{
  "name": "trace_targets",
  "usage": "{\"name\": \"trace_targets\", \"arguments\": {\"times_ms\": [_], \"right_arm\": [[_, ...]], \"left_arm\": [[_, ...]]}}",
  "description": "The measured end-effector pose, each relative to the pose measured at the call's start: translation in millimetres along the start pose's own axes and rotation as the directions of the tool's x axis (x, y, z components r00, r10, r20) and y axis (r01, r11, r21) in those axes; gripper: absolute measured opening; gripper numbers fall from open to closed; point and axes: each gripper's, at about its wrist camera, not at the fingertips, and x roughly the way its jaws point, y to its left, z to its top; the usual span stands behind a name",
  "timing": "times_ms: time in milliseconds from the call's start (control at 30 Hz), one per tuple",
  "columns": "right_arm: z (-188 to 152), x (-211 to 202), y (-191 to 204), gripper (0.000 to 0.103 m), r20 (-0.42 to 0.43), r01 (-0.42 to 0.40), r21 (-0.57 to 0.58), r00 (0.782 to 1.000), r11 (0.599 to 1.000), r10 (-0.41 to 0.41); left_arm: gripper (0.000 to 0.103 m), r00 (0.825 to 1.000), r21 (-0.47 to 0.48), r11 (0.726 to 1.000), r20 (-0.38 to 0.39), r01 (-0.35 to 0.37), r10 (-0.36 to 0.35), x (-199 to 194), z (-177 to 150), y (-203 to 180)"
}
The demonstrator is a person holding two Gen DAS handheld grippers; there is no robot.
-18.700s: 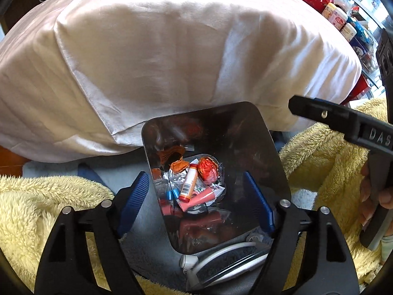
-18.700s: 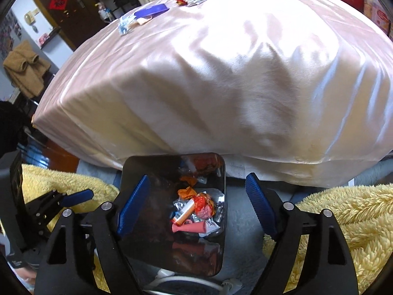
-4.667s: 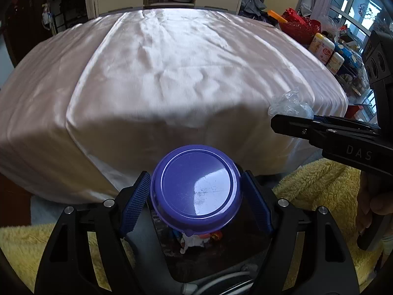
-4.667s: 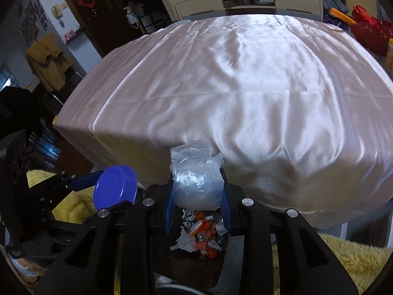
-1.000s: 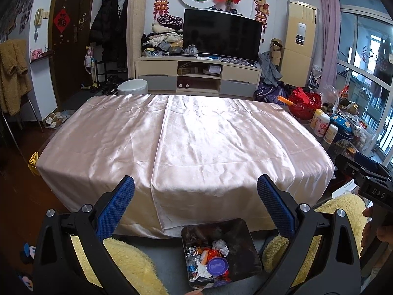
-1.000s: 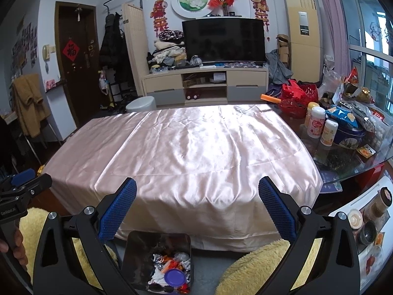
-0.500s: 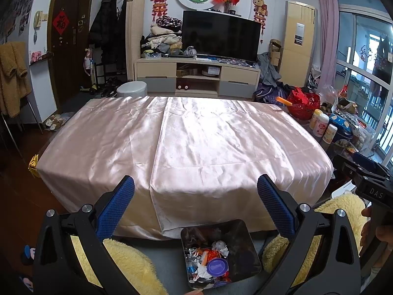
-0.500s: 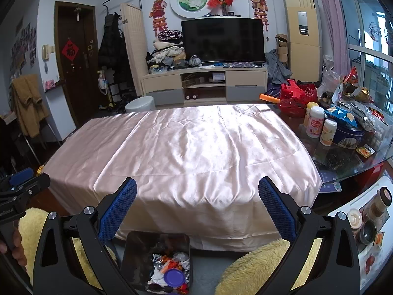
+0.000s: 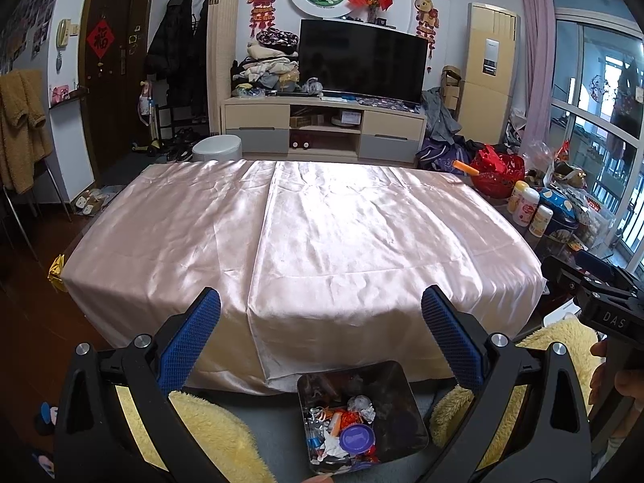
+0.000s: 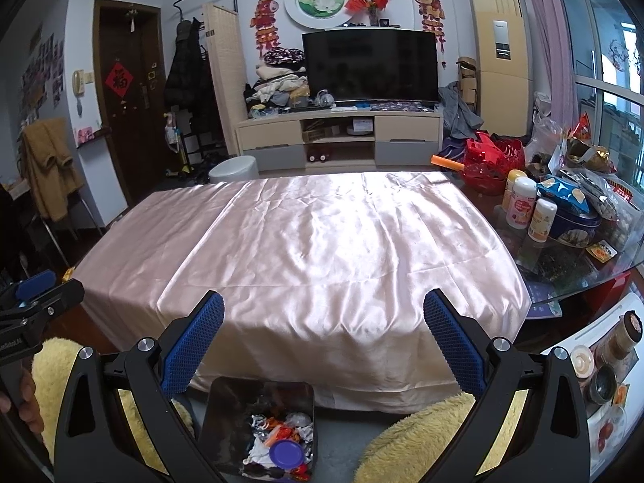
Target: Collect trash
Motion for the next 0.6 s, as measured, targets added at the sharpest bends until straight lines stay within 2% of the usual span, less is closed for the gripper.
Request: {"name": "trace_targets", "arguments": {"times_ms": [600], "right_arm": [[0.1,0.8,0.9,0.1,-0.01,-0.005,0.005,1.0,1.0,0.005]], "left_arm": [[0.095,1.0,0.001,1.0,0.0,0.002,-0.002,-1.8,2.0,-2.0]]}}
